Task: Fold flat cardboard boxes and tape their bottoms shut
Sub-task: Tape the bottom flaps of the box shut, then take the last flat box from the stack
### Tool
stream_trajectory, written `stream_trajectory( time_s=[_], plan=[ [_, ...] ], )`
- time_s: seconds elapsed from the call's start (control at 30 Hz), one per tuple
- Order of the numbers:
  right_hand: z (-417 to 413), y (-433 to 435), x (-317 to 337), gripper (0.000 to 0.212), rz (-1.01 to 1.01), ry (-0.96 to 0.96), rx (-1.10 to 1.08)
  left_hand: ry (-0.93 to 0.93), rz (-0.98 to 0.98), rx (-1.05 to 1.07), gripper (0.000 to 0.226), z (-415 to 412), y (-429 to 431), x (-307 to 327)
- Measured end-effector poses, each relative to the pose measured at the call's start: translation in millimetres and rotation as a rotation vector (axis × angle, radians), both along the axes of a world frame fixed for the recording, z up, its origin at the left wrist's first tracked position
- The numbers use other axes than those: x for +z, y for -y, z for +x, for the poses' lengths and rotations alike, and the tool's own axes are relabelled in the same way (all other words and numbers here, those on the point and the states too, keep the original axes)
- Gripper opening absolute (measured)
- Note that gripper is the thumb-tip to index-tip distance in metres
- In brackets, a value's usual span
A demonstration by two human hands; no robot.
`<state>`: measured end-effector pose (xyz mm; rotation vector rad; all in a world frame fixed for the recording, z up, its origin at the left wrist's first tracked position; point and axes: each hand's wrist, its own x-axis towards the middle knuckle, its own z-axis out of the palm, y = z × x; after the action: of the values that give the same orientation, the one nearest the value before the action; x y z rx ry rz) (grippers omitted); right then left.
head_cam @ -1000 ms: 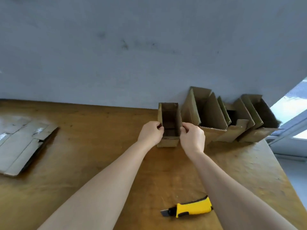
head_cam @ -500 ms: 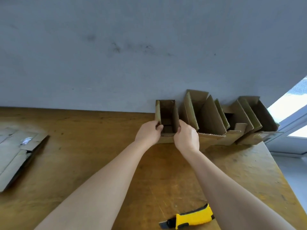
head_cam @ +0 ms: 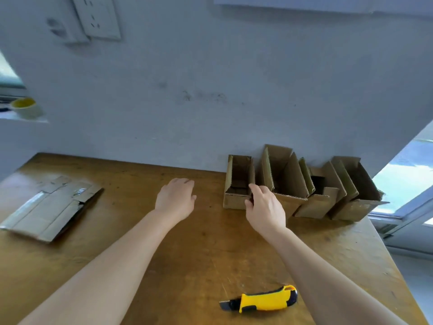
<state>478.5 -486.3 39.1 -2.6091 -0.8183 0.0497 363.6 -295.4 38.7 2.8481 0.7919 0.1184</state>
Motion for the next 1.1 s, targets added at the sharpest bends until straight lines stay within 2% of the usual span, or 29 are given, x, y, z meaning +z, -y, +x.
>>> stream_trajectory(
  time_s=[0.33, 0.73, 1.1],
  plan=[
    [-61, -1, 33, 0.043, -0.159, 0.186, 0.332, -0.014, 0.232, 0.149, 0.036, -122, 17, 28],
    [-169, -73, 41, 0.041, -0.252, 0.304, 0.608, -0.058, 0.26, 0.369, 0.023, -256, -5, 34],
    [-286, -171, 24, 0.04, -0.32, 0.313, 0.657, -0.099, 0.234, 0.355, 0.023, -368, -86, 17]
  ],
)
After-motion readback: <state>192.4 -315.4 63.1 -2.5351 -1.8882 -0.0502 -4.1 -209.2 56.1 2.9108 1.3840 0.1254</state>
